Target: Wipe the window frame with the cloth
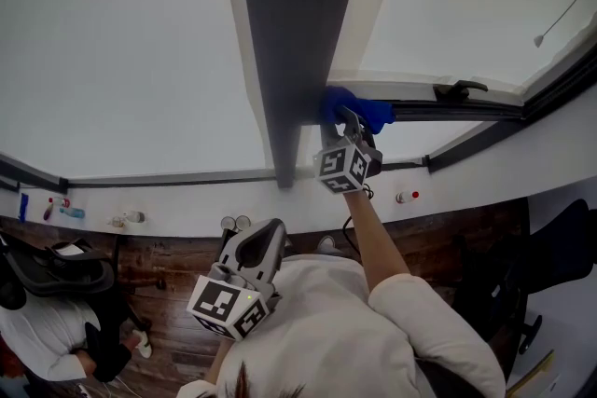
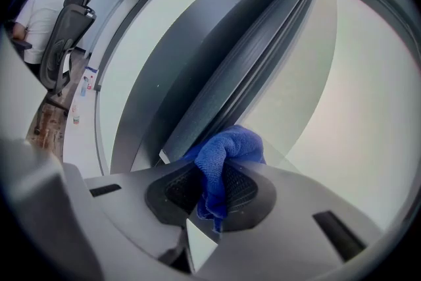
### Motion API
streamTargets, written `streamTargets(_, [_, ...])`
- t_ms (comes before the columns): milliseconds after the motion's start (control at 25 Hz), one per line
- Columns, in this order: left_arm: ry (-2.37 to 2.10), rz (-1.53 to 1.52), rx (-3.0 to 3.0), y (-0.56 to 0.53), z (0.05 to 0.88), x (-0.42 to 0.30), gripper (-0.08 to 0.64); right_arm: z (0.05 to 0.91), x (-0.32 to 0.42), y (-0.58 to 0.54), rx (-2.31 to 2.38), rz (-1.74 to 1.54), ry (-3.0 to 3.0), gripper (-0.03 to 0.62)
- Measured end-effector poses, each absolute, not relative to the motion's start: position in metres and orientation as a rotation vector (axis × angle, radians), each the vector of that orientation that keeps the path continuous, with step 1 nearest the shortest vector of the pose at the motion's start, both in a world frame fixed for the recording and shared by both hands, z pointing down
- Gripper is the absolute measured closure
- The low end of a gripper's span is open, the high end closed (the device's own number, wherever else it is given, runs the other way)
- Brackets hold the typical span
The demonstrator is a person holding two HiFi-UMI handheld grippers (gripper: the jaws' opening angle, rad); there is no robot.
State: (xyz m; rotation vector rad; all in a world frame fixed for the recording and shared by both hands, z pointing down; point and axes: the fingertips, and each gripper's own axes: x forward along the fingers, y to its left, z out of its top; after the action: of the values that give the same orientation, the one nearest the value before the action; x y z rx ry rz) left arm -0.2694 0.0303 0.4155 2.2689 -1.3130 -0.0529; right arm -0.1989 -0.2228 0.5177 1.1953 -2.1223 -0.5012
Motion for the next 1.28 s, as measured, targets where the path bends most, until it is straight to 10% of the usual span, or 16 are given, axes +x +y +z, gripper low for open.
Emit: streamTargets(1280, [-1.215, -0.067, 2.285, 0.008, 0.417, -0.128, 0.549, 0.517, -0.109, -0.238, 1.035, -0.549, -2.143, 0.537])
